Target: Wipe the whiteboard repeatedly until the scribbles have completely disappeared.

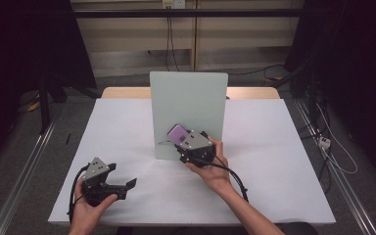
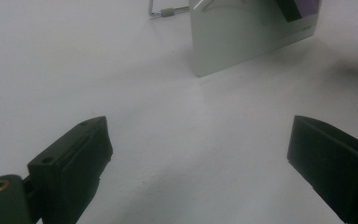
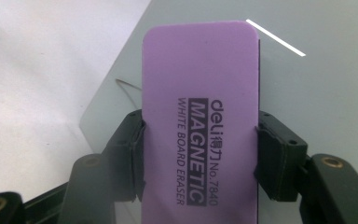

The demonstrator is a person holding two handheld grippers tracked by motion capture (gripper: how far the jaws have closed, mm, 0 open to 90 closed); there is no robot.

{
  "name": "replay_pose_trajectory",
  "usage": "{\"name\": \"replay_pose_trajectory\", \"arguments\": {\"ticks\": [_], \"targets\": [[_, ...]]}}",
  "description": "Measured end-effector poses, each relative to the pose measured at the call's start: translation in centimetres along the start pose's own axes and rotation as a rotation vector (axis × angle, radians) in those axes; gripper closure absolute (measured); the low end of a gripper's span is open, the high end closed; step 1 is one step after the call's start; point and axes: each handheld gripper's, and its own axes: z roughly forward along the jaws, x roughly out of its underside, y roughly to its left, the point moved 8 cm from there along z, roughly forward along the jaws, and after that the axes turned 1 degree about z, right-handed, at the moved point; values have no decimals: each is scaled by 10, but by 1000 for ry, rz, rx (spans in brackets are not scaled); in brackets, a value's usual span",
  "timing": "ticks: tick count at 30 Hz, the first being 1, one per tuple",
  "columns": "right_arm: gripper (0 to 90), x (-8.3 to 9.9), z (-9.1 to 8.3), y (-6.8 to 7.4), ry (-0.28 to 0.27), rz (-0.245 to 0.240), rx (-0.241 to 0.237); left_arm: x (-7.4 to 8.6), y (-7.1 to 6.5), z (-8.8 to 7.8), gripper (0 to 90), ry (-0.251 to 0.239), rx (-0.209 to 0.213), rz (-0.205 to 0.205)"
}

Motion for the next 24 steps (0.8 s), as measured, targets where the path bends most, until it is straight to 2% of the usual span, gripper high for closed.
{"name": "replay_pose_trajectory", "arguments": {"ticks": [7,16,21,24], "targets": [[414,-1,11,15,12,-10,-39,-1,-1,0,60,-8,0,-2],[414,-5,31,45,55,-65,-101,-1,0,-2,60,-9,4,-2],[414,-6,38,54,56,-66,-126,-1,1,-2,60,-9,-2,-6],[413,-7,41,58,62,-71,-144,0,-1,-2,60,0,7,-1]]}}
